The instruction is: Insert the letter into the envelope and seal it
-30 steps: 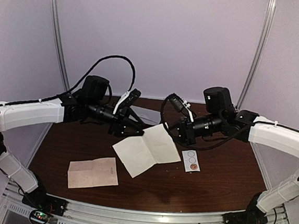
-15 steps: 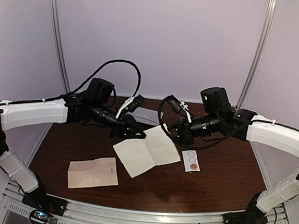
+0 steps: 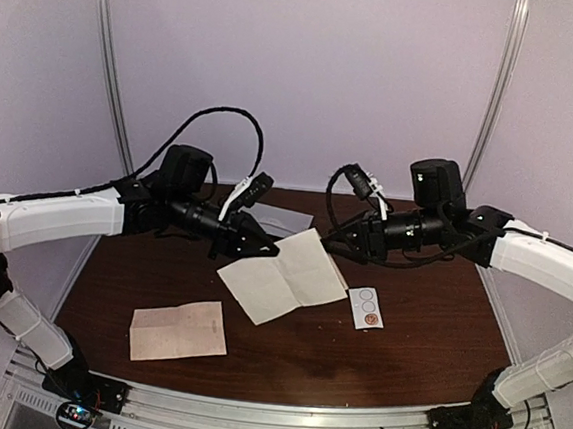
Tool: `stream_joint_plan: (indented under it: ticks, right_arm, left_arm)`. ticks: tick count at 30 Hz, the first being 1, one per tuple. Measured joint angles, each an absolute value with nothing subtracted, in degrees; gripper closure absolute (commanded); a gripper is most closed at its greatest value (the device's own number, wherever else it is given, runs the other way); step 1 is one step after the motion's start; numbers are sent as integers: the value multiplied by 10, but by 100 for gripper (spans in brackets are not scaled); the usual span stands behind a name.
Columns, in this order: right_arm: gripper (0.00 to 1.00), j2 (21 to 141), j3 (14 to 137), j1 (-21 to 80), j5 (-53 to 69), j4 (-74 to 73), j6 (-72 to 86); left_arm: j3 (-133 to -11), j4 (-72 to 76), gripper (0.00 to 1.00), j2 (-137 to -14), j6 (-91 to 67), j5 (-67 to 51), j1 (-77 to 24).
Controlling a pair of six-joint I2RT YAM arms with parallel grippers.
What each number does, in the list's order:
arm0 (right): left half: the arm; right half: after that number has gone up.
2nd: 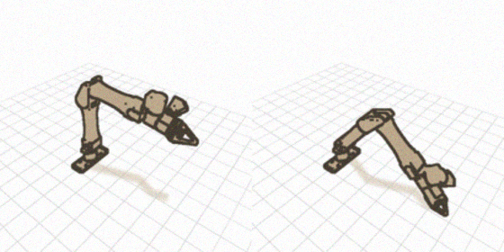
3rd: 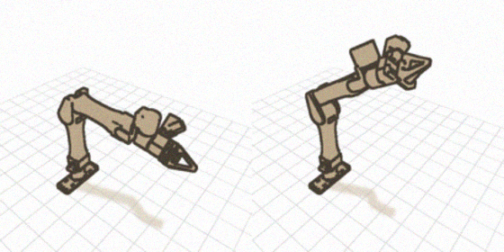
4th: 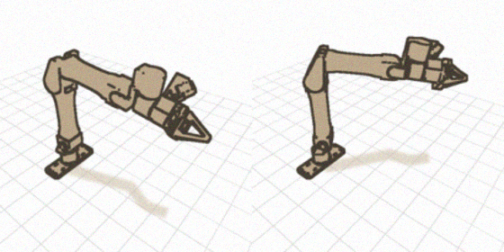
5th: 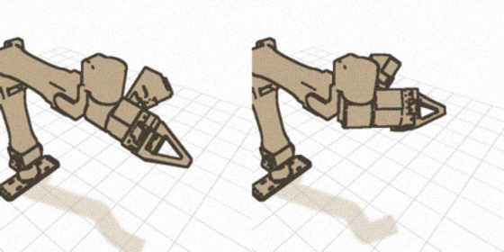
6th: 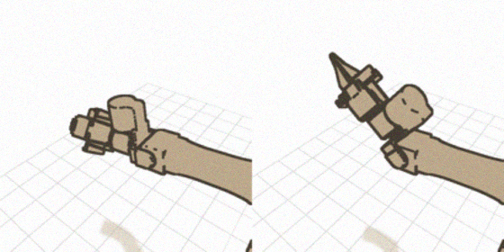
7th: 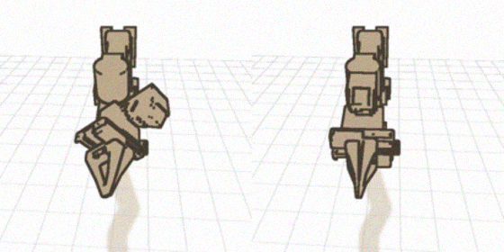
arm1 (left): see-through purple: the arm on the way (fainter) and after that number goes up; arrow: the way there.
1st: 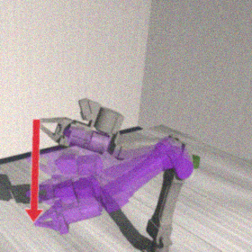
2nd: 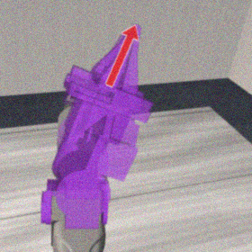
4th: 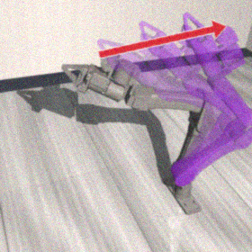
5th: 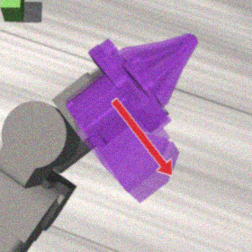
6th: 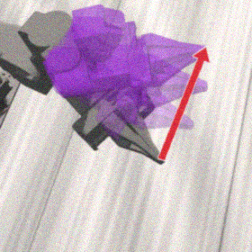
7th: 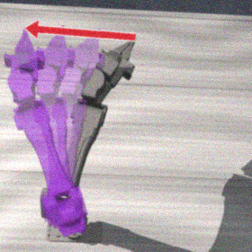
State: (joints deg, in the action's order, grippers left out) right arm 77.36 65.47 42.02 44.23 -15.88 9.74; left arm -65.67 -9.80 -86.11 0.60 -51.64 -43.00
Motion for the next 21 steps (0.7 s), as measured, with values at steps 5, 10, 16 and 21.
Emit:
stream_joint_plan:
  ticks: [5,10,16,21]
  right_arm:
    - [12,708,616,377,440,-121,133]
    - [8,683,615,377,452,-91,148]
    - [8,698,619,392,451,-91,141]
    - [14,741,649,415,449,-111,122]
  left_arm:
    - [-641,-60,100,-828,-28,-513,-398]
    - [-641,-40,100,-820,-44,-511,-382]
    - [-641,-39,100,-821,-50,-515,-382]
    - [-641,-39,100,-821,-52,-529,-382]
